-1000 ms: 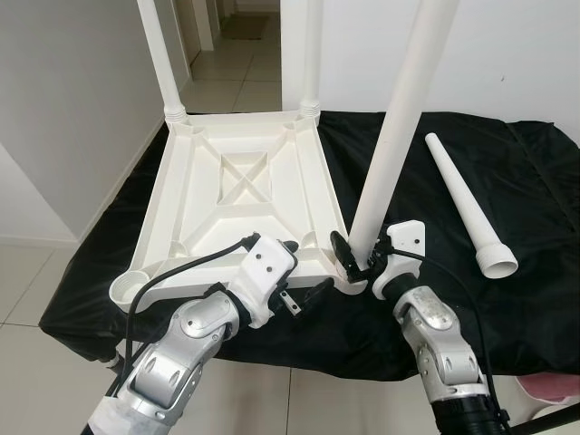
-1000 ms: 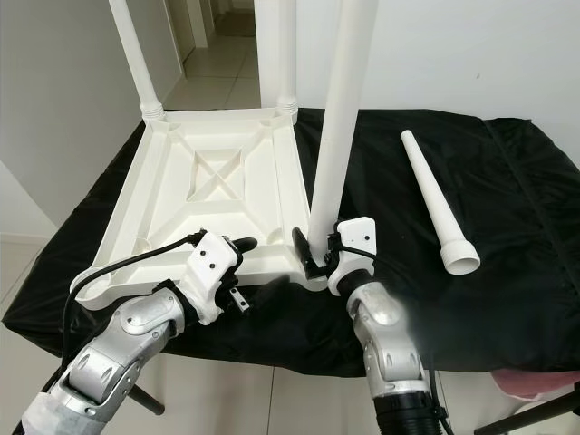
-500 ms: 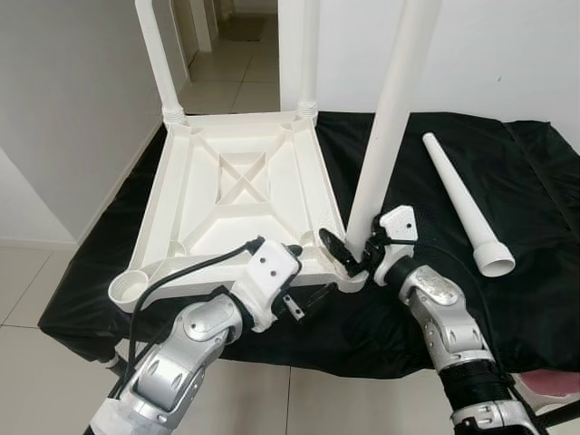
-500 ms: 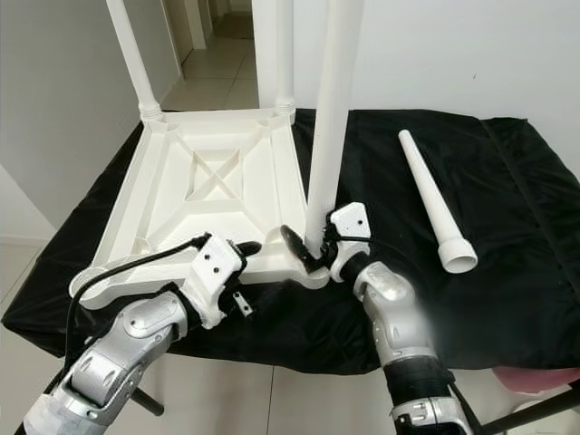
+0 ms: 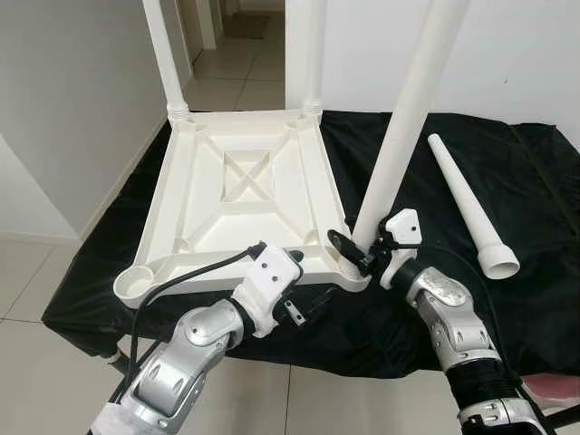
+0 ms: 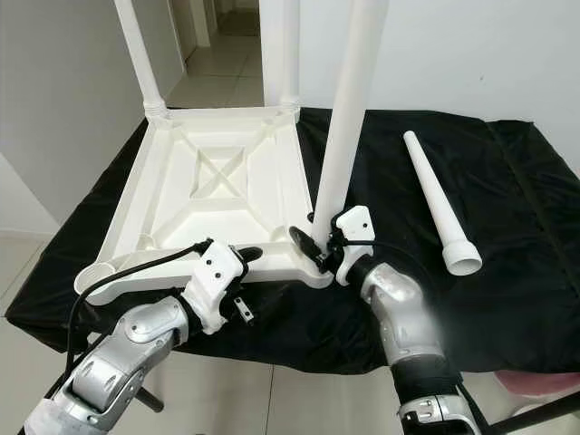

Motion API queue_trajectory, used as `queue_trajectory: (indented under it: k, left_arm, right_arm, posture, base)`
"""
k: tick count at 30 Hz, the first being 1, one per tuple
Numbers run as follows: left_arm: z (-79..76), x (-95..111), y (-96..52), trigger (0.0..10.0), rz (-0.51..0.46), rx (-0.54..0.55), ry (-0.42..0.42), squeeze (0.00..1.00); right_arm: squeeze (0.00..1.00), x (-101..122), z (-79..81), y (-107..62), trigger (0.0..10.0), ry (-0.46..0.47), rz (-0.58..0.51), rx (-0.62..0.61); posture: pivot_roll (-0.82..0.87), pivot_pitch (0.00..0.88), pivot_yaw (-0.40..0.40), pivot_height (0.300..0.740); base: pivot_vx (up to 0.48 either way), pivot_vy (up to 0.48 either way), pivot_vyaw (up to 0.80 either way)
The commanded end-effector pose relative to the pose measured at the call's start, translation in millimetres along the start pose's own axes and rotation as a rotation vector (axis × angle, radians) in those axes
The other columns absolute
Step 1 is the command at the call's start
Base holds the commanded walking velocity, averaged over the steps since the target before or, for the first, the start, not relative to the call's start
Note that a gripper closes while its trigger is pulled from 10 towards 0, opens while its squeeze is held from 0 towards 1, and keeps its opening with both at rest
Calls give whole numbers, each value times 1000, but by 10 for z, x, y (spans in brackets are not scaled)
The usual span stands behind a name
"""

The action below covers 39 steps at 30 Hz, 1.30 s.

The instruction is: Building children table

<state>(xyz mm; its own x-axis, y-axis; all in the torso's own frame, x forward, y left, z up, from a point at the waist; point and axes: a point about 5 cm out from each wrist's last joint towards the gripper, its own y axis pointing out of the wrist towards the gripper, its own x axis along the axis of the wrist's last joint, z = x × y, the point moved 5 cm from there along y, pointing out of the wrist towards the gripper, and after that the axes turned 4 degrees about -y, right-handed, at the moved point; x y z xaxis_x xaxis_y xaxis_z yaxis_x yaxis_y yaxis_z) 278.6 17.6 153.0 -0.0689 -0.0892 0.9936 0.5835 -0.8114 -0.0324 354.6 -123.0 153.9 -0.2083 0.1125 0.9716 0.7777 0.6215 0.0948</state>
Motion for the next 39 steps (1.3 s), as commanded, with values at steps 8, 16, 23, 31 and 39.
queue_trajectory:
  k: [8, 16, 23, 31, 39]
  left_arm:
    - [-49, -21, -9, 10000, 11, -41, 18, 0]
    - [-37, -28, -7, 10000, 9, -25, 14, 0]
    - [-21, -27, -11, 10000, 11, -25, 17, 0]
    - [-13, -46, -19, 10000, 19, -29, 19, 0]
    - [-33, -53, -9, 10000, 20, -34, 16, 0]
  right_arm:
    - [0, -159, 60, -95, 10000, 126, 63, -109]
    - [0, -158, -19, -182, 10000, 114, 91, -411]
    - [0, -205, -60, -324, 10000, 98, 174, -653]
    - [0, -311, 69, -439, 10000, 132, 275, -844]
    - [1000, -240, 146, -336, 10000, 159, 242, -780]
  posture:
    - [-40, 32, 9, 740]
    - [-45, 26, 17, 740]
    - [-50, 30, 26, 740]
    - [-50, 32, 36, 740]
    - [-47, 36, 32, 740]
  base:
    - [0, 0, 0]
    - [0, 0, 0]
    - [0, 0, 0]
    - [0, 0, 0]
    - [0, 0, 0]
